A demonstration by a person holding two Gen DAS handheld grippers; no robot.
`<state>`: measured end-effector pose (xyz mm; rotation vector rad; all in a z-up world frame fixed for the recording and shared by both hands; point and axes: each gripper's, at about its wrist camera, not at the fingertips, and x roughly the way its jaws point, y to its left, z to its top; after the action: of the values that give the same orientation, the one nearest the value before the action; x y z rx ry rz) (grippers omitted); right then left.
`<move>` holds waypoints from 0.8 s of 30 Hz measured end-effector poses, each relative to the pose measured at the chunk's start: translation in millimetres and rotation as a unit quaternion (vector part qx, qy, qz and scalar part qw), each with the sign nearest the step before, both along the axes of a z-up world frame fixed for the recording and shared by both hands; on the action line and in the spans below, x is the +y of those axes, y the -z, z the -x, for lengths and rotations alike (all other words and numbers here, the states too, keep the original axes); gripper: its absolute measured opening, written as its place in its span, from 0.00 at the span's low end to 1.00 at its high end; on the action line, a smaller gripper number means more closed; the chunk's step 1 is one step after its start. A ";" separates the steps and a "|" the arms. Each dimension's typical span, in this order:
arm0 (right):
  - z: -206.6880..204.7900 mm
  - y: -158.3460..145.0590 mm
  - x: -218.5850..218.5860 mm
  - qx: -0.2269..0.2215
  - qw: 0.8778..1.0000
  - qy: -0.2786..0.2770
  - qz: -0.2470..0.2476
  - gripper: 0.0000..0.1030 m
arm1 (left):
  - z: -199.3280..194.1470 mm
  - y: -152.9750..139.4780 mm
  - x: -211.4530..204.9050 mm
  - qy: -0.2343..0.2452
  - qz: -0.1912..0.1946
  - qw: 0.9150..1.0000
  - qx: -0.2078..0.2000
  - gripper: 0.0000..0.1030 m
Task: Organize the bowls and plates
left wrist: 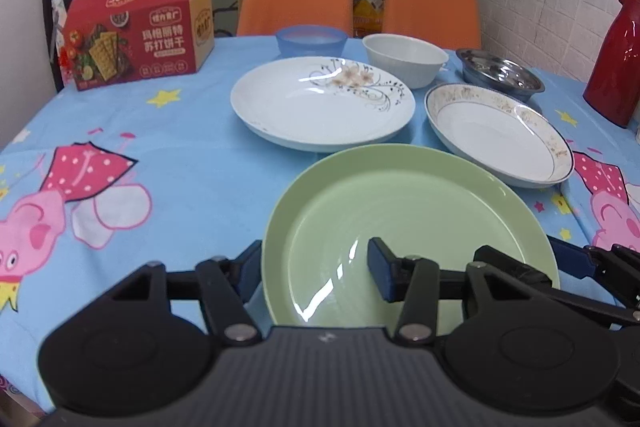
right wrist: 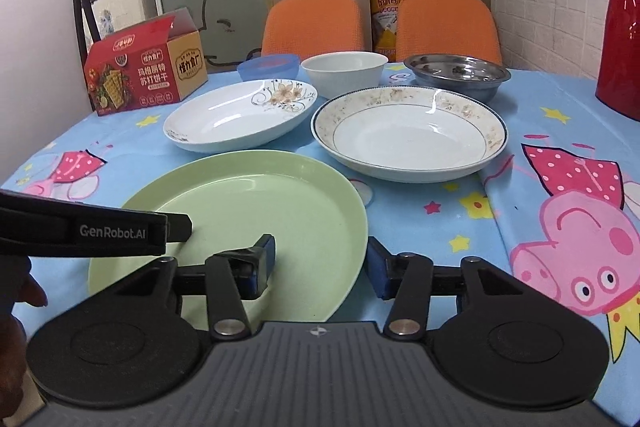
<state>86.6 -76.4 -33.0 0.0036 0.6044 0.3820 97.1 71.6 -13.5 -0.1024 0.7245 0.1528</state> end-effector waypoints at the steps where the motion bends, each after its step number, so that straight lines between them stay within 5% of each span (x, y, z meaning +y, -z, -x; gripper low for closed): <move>1: 1.6 -2.1 3.5 -0.006 1.000 -0.001 0.003 0.81 | 2.8 -3.3 2.9 -0.006 -0.006 1.000 -0.004 0.47; 12: 2.5 -9.3 85.1 -0.008 0.995 -0.094 -0.016 0.81 | 24.1 -3.7 88.1 -0.104 -0.017 0.994 0.007 0.47; 24: -8.2 2.0 102.8 0.007 0.995 -0.096 0.019 0.85 | 8.1 14.6 95.5 -0.089 0.011 0.996 0.006 0.52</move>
<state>94.8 26.4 -35.0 -0.0886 0.6280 0.5576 89.0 167.1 -28.1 -0.1871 0.7298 0.3157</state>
